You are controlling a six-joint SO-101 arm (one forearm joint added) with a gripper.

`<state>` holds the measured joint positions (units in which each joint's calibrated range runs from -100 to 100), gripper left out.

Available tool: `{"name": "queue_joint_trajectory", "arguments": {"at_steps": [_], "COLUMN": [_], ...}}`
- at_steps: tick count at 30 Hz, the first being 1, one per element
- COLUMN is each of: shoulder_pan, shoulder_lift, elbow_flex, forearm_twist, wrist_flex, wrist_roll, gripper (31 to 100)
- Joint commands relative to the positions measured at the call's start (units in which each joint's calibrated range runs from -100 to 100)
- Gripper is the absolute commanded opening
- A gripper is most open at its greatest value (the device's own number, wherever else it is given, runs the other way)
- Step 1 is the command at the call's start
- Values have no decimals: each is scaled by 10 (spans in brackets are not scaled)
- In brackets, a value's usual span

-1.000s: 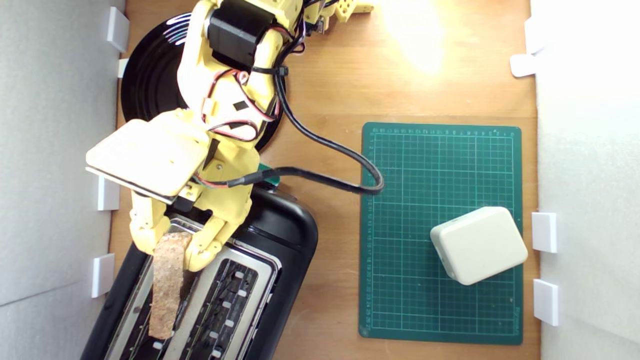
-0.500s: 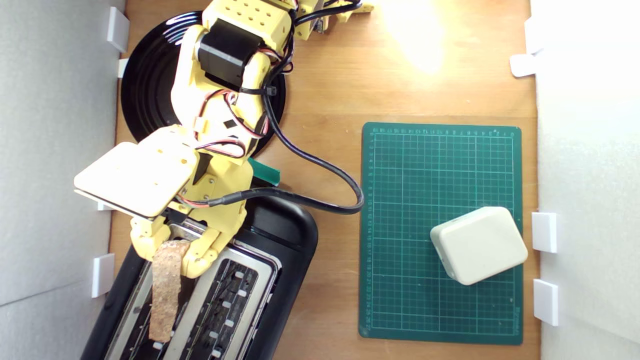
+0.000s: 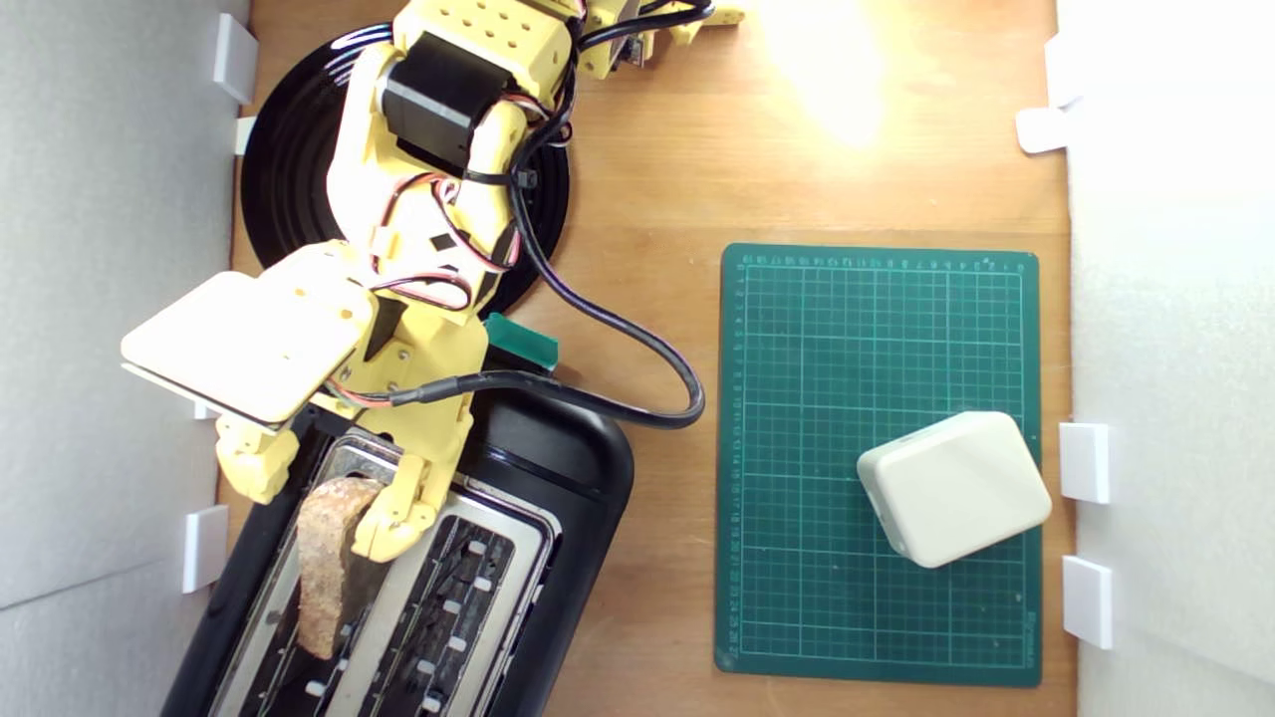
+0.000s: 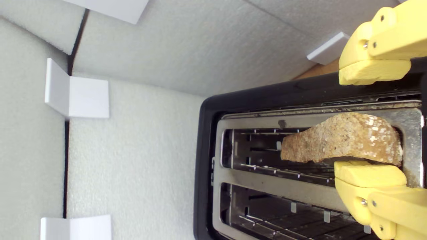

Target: Pick bread and place in toaster

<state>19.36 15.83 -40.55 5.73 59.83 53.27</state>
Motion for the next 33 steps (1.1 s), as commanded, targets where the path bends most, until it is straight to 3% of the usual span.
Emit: {"name": "queue_joint_trajectory", "arguments": {"at_steps": [1, 8, 12, 17, 27, 33], "shoulder_pan": [-24, -24, 1, 17, 13, -45], "shoulder_lift": [-27, -98, -171, -232, -344, -399], "elbow_flex": [-4, -4, -3, -1, 4, 13], "forearm_twist": [-10, -2, 0, -11, -12, -2], "wrist_flex": [5, 1, 0, 0, 0, 0], "wrist_roll": [5, 15, 79, 84, 4, -82], "gripper": [839, 838, 837, 837, 837, 837]}}
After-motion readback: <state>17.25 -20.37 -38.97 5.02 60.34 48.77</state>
